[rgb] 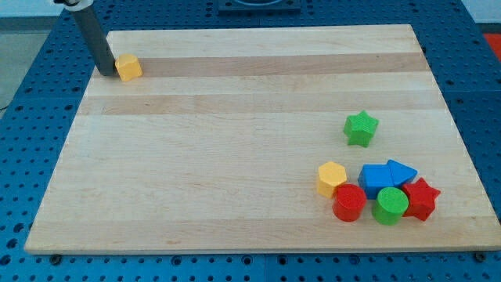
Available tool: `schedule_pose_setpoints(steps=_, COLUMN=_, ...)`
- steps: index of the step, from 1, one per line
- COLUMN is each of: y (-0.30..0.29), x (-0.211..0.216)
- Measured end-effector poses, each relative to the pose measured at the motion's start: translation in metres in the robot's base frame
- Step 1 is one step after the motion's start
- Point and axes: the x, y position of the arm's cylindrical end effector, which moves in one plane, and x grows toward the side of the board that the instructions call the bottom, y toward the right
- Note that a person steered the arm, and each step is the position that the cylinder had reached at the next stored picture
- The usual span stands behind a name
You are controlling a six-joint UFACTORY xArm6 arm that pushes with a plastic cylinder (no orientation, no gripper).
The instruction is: Place the yellow heart at the top left side of the board
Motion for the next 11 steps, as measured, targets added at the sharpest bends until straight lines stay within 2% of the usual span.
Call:
schedule_pose_setpoints(steps=2, y=0.015, x=0.034)
schedule_pose_setpoints(steps=3, y=0.032, x=0.03)
schedule_pose_setpoints(steps=5, y=0.021, x=-0.025)
schedule_pose_setpoints(steps=6, y=0.021, x=-0.004)
schedule_pose_setpoints(steps=7, y=0.048, x=0.018)
schedule_pose_setpoints(steps=8, y=0.067, x=0.004)
schedule_pose_setpoints(steps=10, y=0.054, x=-0.059)
schedule_pose_setpoints(steps=11, y=0.054, x=-0.061)
